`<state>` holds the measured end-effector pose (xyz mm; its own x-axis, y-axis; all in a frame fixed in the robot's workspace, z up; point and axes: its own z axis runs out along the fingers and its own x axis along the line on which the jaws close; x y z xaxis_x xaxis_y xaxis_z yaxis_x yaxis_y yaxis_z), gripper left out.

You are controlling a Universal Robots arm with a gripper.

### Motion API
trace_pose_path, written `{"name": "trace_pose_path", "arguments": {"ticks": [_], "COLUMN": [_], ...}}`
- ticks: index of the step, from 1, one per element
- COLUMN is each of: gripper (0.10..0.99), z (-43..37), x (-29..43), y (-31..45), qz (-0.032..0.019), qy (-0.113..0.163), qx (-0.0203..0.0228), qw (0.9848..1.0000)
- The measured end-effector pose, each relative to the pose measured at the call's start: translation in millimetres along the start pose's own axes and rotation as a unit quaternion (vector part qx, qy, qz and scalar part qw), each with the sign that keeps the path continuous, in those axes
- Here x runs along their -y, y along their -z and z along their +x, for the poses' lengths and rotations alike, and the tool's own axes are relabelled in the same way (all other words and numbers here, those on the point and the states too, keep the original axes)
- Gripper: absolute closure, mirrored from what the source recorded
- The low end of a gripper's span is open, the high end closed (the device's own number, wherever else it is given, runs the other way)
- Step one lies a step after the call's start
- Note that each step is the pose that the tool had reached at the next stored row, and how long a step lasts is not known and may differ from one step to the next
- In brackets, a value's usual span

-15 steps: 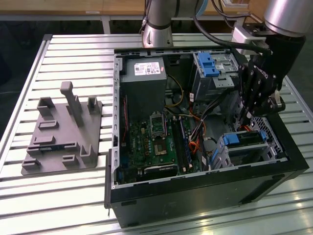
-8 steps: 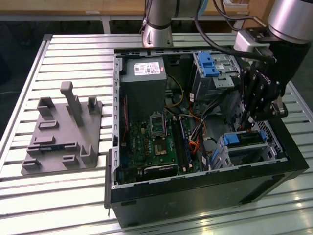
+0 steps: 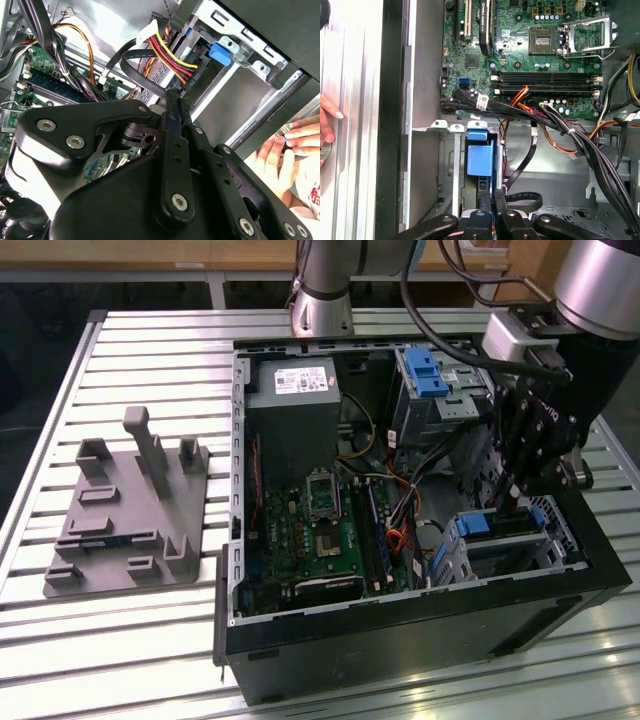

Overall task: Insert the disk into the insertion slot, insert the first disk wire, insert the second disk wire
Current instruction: 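Insert the second disk wire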

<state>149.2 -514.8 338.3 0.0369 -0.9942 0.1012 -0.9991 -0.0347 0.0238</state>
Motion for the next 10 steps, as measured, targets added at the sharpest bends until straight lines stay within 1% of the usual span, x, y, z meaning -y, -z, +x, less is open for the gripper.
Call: {"name": "trace_pose_path", "arguments": {"ticks": [3,6,10], "gripper": [0.941,0.941,0.941], "z": [3.1,5.0,4.9], "x": [-0.1,-0.2,-0.2], "y": [-0.3,-0.5,-0.5], "qz": [0.0001,0.0002,0.0002], "qy": [0.0,0.0,0.0], "qx": [0.0025,0.006,0.0063], "qw": [1.0,1.0,1.0]}}
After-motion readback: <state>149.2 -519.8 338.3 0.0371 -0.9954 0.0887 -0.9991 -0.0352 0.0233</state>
